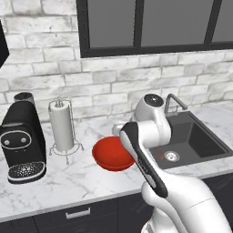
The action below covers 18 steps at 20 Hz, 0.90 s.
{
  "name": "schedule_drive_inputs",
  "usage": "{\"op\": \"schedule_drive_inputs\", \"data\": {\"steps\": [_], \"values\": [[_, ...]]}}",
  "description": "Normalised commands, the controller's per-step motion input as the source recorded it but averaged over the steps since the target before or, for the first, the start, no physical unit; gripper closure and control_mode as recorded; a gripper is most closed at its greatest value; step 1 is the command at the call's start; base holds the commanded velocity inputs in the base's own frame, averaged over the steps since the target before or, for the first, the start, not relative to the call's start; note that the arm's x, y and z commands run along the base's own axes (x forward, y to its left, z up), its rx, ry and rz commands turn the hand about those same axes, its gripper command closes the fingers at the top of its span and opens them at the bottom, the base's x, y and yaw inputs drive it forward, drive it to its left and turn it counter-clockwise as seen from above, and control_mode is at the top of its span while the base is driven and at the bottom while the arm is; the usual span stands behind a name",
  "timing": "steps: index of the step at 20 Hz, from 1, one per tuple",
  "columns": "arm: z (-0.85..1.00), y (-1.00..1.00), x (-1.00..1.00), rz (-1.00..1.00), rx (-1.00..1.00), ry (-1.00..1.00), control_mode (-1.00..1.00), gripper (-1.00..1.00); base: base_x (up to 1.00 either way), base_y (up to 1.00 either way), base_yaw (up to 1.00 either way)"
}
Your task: Pick the cucumbers from the cabinet and place them in one bowl. Pick the potato from the sink and place it in the other bowl.
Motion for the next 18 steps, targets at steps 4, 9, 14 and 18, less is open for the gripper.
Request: {"op": "schedule_drive_inputs", "data": {"steps": [4,9,14,18], "values": [[-0.16,0.0,0.14,0.0,0.0,0.15,-1.0,1.0,0.0,0.0,0.0],[-0.11,0.0,0.03,0.0,0.0,0.08,-1.0,1.0,0.0,0.0,0.0],[-0.21,0.0,0.0,0.0,-0.01,0.0,-1.0,1.0,0.0,0.0,0.0],[-0.29,0.01,0.01,0.0,-0.01,-0.01,-1.0,1.0,0.0,0.0,0.0]]}}
